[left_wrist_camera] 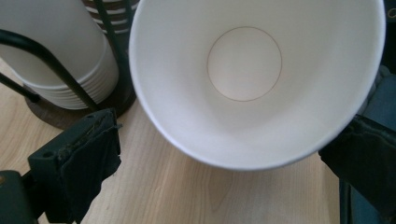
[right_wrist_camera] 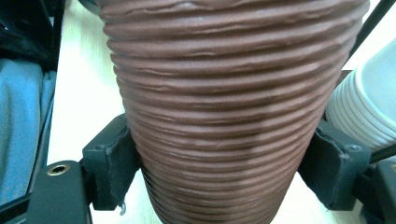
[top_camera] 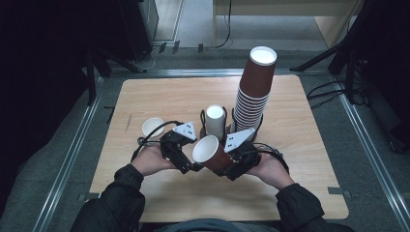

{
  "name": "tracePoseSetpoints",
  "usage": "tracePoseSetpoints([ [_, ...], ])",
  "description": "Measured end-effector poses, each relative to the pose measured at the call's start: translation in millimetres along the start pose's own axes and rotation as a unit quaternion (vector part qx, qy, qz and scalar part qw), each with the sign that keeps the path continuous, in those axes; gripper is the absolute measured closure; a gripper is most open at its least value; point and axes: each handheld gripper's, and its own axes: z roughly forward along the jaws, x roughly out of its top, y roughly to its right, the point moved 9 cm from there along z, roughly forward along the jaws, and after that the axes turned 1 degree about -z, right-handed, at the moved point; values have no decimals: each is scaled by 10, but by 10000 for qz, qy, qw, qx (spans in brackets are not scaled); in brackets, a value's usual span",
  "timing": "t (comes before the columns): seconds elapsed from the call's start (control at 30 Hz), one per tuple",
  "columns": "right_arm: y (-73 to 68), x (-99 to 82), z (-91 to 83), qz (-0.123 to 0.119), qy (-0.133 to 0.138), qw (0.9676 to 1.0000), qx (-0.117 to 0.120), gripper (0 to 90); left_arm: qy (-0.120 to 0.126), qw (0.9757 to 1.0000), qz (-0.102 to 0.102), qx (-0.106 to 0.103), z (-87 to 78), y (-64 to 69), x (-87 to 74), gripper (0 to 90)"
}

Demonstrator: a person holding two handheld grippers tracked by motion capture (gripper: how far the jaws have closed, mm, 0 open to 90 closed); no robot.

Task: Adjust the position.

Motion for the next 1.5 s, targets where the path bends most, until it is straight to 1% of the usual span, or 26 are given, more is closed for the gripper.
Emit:
tracePoseSetpoints([
  [0.1,5,-1,-18,11,17,10000,-30,205,112,9999,-35,-10,-15,2,-20,0],
  [0.13,5,-1,-21,17,25,10000,-26,205,170,9998,-46,-56,-19,7,-22,0],
  [0.2,-6,1,-28,88,42,10000,20,205,354,9993,-119,-35,-25,6,-8,0],
  [0.3,-3,14,-38,90,111,9999,27,205,709,9973,-209,-48,-47,7,32,0],
  [0.4,-4,23,-41,96,152,9998,26,205,893,9958,-212,-40,-57,19,77,0],
  [0.47,-7,30,-38,107,176,9998,32,205,1005,9947,-226,-61,-51,30,115,0],
  [0.5,6,38,-35,47,216,9998,-15,205,1047,9941,-262,-94,-42,42,132,0],
  [0.57,-6,45,-24,59,220,9997,-8,205,1080,9937,-269,-125,-26,58,160,0],
  [0.63,-22,51,-16,84,213,9997,-6,204,1129,9929,-311,-218,2,83,186,0],
  [0.67,-35,54,-10,123,219,9997,18,204,1130,9927,-324,-270,20,96,197,0],
  [0.7,-37,63,-4,87,256,9996,15,204,1139,9926,-317,-284,36,104,208,0],
  [0.77,-55,69,4,107,253,9996,43,204,1126,9927,-320,-289,58,116,223,0],
  [0.83,-59,82,15,71,290,9995,46,204,1137,9926,-326,-283,75,123,242,0],
  [0.9,-66,90,21,56,293,9995,62,204,1188,9919,-335,-295,90,131,266,0],
  [0.93,-73,94,25,59,297,9995,83,204,1183,9922,-319,-209,97,129,272,0],
  [1.03,-84,102,35,33,312,9995,73,203,1077,9938,-283,-59,113,124,261,4],
  [1.07,-85,100,36,26,314,9995,64,203,1050,9940,-287,-69,116,130,257,32],
  [1.13,-91,91,47,24,292,9995,83,203,1041,9940,-325,-108,112,142,261,46],
  [1.23,-91,94,46,7,309,9995,62,202,1035,9939,-354,-103,97,135,264,55],
  [1.27,-87,95,43,-2,321,9995,57,200,1038,9937,-391,-152,96,134,265,58],
  [1.3,-87,95,39,24,345,9994,85,196,1016,9937,-434,-202,93,133,263,60],
  [1.33,-97,90,41,94,356,9992,175,188,994,9938,-454,-211,91,131,259,62],
  [1.37,-96,83,44,150,355,9991,194,175,938,9942,-466,-230,92,128,251,62],
  [1.4,-105,64,52,263,282,9989,254,160,844,9952,-442,-226,90,119,232,63],
  [1.47,-93,30,56,407,205,9986,258,157,794,9956,-451,-213,81,106,209,62],
  [1.5,-94,12,51,546,161,9980,285,151,780,9955,-484,-216,72,96,198,62],
])
